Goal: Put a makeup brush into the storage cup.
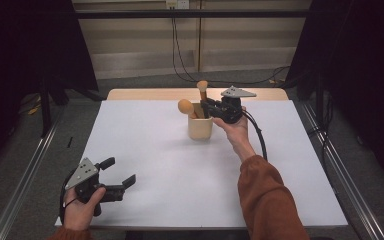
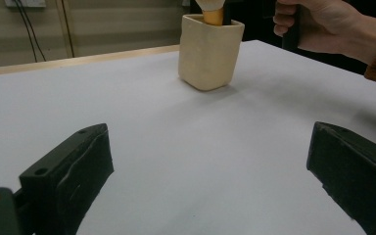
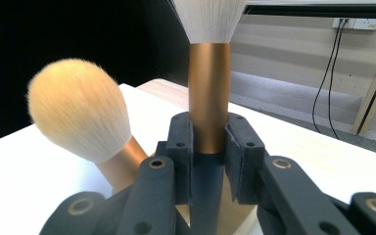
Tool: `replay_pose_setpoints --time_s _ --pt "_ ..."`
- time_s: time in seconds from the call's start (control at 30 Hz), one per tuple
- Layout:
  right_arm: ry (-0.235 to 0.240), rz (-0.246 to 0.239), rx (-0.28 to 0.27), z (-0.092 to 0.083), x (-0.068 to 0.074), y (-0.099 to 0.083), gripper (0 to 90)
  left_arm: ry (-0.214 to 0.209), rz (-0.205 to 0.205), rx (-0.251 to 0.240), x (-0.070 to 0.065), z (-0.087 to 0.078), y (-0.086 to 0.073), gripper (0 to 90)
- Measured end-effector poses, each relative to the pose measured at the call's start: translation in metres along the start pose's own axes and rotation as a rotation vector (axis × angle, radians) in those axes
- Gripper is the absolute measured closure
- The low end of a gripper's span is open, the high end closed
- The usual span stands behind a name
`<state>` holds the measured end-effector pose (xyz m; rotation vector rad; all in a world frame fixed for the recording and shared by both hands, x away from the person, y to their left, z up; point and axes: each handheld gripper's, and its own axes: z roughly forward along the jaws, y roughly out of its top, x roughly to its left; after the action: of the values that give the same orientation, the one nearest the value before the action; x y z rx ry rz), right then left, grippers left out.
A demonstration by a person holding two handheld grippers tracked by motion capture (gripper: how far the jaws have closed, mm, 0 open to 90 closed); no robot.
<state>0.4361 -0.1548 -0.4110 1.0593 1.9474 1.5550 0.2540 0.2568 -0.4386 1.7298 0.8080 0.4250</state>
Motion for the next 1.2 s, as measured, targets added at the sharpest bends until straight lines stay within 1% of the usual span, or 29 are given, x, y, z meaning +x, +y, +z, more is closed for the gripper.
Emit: replay_pose_setpoints --time_s 0.27,0.4,0.53,0.7,0.83,0.9,1.0,1.2 --pt "0.008 -0.005 0.018 -0.003 0.000 -0.007 75.3 0.001 0.002 0.003 0.000 0.000 0.000 3.0" --pt "-0.001 -0.005 0.036 -0.002 -0.001 -0.009 75.3 0.001 0.003 0.002 0.000 0.001 0.000 3.0" --pt "0.003 -0.018 0.050 -0.002 0.000 -0.010 75.2 -0.003 0.002 0.004 -0.001 0.001 0.000 3.0" --pt "-0.001 -0.029 0.054 -0.001 0.000 -0.014 75.1 0.000 0.007 0.002 -0.001 0.000 0.000 3.0" --pt "-0.003 -0.025 0.064 0.000 0.000 -0.018 74.9 0.000 0.005 0.002 -0.001 0.000 0.000 3.0" --pt "-0.002 -0.023 0.060 -0.001 -0.001 -0.020 74.7 0.001 0.005 0.002 -0.001 0.000 0.000 3.0" --pt "0.006 -0.023 0.064 -0.001 0.000 -0.019 72.3 0.000 0.007 0.002 -0.001 0.000 0.000 3.0" --pt "0.001 -0.026 0.067 -0.002 0.001 -0.018 67.3 0.000 0.006 0.002 -0.001 0.001 0.000 3.0"
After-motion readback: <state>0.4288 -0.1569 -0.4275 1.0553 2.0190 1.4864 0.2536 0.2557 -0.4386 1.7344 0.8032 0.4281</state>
